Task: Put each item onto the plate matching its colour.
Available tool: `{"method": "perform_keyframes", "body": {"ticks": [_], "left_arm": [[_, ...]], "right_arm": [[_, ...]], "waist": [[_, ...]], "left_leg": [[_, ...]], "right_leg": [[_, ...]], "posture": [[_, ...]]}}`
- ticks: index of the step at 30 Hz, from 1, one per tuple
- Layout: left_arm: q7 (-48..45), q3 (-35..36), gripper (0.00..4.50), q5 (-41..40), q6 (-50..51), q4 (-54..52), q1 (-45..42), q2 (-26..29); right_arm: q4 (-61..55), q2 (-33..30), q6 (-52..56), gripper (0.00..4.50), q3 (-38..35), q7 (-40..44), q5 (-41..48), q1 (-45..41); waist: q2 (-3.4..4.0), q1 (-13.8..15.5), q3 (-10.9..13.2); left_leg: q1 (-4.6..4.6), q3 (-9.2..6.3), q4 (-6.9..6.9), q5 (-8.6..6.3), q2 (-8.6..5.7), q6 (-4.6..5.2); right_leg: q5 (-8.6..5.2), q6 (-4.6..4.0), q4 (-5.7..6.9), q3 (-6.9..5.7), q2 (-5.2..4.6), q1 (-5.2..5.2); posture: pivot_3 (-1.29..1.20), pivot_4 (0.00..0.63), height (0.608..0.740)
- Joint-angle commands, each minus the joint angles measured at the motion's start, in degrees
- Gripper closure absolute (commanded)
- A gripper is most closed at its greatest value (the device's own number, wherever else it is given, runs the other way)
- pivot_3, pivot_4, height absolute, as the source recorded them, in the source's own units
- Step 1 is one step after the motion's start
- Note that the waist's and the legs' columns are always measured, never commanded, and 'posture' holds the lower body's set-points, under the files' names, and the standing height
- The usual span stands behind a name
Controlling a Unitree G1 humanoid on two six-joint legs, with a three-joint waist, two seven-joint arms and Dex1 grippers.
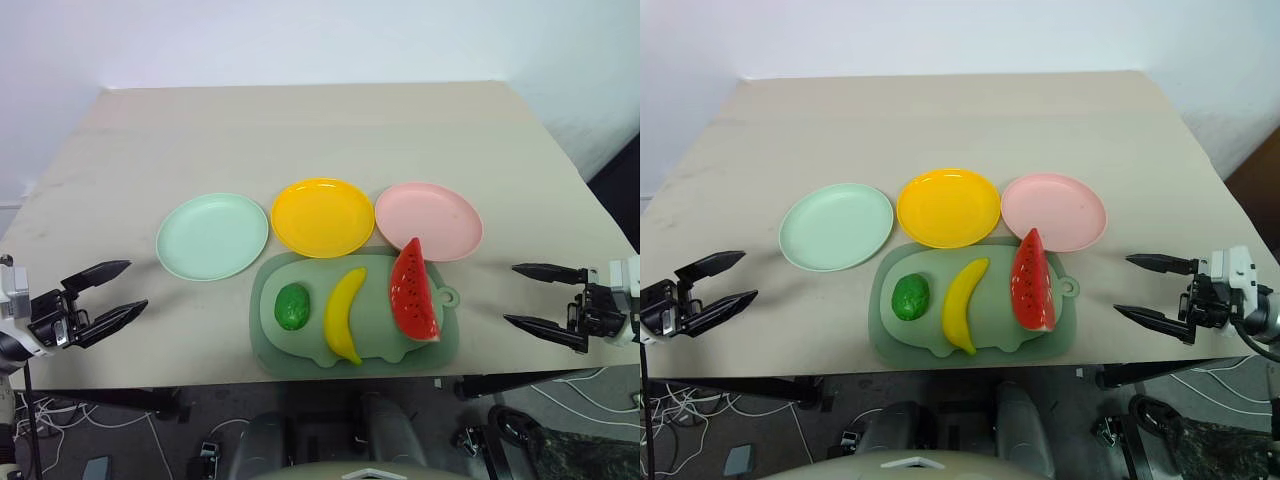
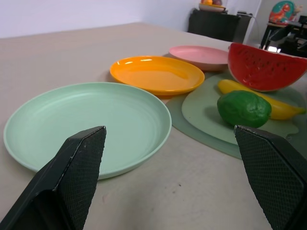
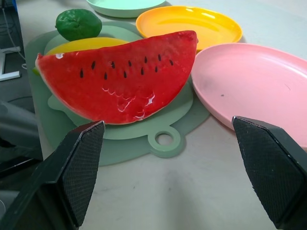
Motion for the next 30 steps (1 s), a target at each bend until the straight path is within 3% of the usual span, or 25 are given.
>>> {"method": "perform_keyframes", "body": {"ticks": [1, 17, 27, 30], "left_arm": [[-0.8, -0.2, 0.01, -0.4, -0.9, 0.8, -1.5, 0.1], [1.8, -0.8, 0.01, -1.1, -1.7, -12.0, 5.8, -3.6], [2.1, -4.8, 0.01, -0.9, -1.8, -18.6, 11.0, -5.9], [1.8, -6.4, 0.01, -0.4, -2.6, -16.7, 9.8, -7.0]], "right_arm": [[-2.9, 0.4, -0.1, 0.00, -0.3, -0.3, 0.6, 0.9], [-5.7, -2.3, 9.9, 0.00, 4.6, -4.4, 0.2, -8.8], [-18.1, -5.9, 43.0, 0.00, 4.5, -17.8, 10.2, -15.0], [-21.3, -5.9, 60.6, 0.00, 5.0, -29.6, 16.2, -23.2]], "waist": [[0.00, 0.1, 0.0], [0.00, 0.1, 0.0], [0.01, 0.2, 0.0], [0.03, -0.1, 0.0]], "left_leg": [[0.00, 0.00, 0.01, 0.00, 0.00, 0.00], [0.01, -0.02, 0.02, 0.00, 0.00, 0.00], [-0.05, -0.10, 0.03, 0.00, 0.03, 0.00], [-0.05, -0.07, 0.04, -0.01, 0.02, 0.02]], "right_leg": [[0.00, 0.00, 0.00, 0.00, 0.00, 0.01], [0.00, -0.01, 0.00, 0.01, -0.02, 0.00], [-0.07, -0.14, 0.01, 0.00, -0.02, -0.06], [-0.09, -0.18, 0.00, 0.03, -0.06, -0.05]], "posture": [[0.00, 0.150, 0.736], [0.00, 0.150, 0.736], [0.00, 0.150, 0.736], [0.00, 0.150, 0.736]]}}
